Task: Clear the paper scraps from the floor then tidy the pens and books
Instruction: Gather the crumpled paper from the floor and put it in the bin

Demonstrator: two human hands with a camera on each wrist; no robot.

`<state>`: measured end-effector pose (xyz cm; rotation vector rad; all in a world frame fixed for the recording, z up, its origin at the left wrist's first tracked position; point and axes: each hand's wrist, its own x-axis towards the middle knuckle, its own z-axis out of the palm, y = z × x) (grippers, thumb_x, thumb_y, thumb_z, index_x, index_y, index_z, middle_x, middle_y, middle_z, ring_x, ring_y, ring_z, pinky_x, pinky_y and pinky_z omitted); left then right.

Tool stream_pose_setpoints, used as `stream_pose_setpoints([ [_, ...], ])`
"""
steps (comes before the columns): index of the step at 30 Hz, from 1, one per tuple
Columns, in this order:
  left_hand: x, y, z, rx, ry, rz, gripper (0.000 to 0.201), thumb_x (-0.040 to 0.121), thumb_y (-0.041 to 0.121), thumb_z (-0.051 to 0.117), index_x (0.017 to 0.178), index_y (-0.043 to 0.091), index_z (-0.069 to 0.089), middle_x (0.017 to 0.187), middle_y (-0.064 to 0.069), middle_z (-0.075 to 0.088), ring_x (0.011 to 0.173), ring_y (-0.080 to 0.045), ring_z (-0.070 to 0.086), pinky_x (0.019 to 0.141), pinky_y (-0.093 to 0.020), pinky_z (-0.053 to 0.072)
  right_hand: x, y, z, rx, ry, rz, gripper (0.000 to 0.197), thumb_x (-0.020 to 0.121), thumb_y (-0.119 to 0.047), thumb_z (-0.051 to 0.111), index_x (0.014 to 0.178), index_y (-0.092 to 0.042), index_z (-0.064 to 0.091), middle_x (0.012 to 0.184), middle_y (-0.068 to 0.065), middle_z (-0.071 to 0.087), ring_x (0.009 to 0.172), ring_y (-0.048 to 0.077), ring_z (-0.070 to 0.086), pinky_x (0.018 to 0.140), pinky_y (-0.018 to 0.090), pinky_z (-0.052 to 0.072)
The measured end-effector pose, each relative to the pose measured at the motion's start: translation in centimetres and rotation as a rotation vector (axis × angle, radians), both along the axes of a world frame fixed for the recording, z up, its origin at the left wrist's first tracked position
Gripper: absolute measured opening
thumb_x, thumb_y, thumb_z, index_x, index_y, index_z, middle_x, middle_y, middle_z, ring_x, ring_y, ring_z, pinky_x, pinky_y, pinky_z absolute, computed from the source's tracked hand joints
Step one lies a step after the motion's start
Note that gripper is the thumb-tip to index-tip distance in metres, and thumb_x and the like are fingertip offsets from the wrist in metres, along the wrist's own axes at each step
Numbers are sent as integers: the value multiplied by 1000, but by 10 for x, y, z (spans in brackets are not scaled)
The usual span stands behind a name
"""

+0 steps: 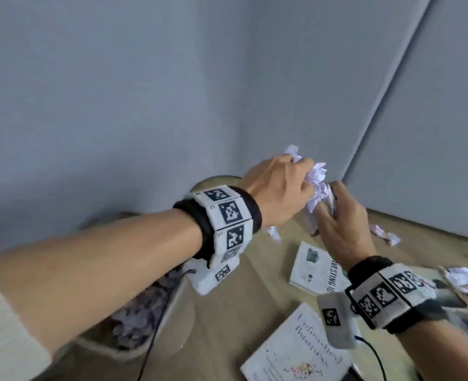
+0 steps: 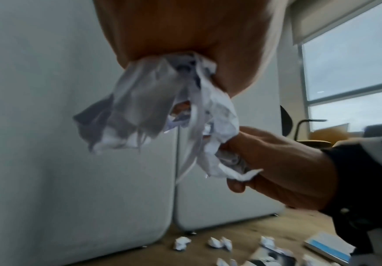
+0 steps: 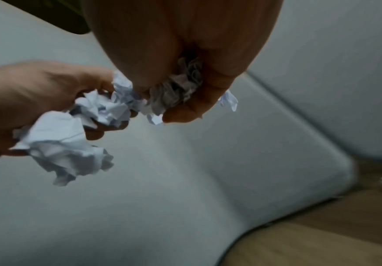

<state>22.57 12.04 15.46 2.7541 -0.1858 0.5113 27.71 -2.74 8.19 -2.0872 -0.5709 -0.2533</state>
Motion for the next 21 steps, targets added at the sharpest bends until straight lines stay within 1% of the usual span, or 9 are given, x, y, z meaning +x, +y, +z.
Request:
stream_pose_setpoints([
  [3,-53,77,24,-10,29,176,24,93,23,47,75,16,34,66,2,38,68,-29,40,59,-34,28,-28,73,31,-38,-68,307,23,88,-23,55,72,-14,41,58,1,50,53,12,47,50,21,38],
  [6,-108,130,19,-9,82,353,26,93,25,48,73,15,35,64,4,39,65,-27,40,56,-35,29,-60,129,38,-178,-95,609,22,89,-28,57,76,-14,46,67,4,52,57,20,51,53,30,41],
  [9,-154,156,-7,-5,163,489,33,95,26,47,69,20,27,64,6,36,55,-13,33,48,-27,21,-83,167,26,-376,-102,789,25,88,-36,57,76,-17,46,68,1,50,58,16,45,52,26,33],
  [12,-179,164,-40,-6,307,563,38,96,26,43,66,25,20,64,5,36,52,-9,30,46,-26,19,-96,184,3,-500,-99,875,26,86,-45,58,96,-21,52,88,-2,54,70,14,49,61,24,35],
  [14,-179,169,-58,-31,364,592,32,96,28,42,68,25,27,71,2,46,57,-12,38,49,-29,24,-100,187,-12,-635,-118,910,44,84,-55,58,109,-22,48,103,-4,50,84,14,50,72,26,41],
  [16,-174,177,-75,-46,439,607,16,95,29,40,88,17,47,93,-6,60,74,-21,53,59,-32,37,-103,186,-21,-772,-157,919,65,78,-68,56,123,-24,41,113,-4,47,96,16,52,84,31,46],
  [18,-167,183,-88,5,556,593,33,94,33,36,113,10,51,112,-9,63,92,-26,59,74,-33,45,-100,182,-22,-795,-164,927,79,74,-75,52,136,-30,33,124,-4,47,108,17,52,92,35,47],
  [19,-165,186,-93,20,626,583,34,93,35,33,110,12,52,115,-10,63,93,-27,59,75,-32,45,-99,182,-22,-763,-172,929,76,76,-72,52,139,-32,34,126,-4,49,110,17,53,93,35,48],
  [21,-160,187,-95,31,747,512,35,95,38,30,104,18,57,121,-11,61,99,-30,57,77,-31,38,-90,180,-21,-635,-232,913,50,88,-54,54,132,-31,50,120,-7,57,104,14,58,87,32,50],
])
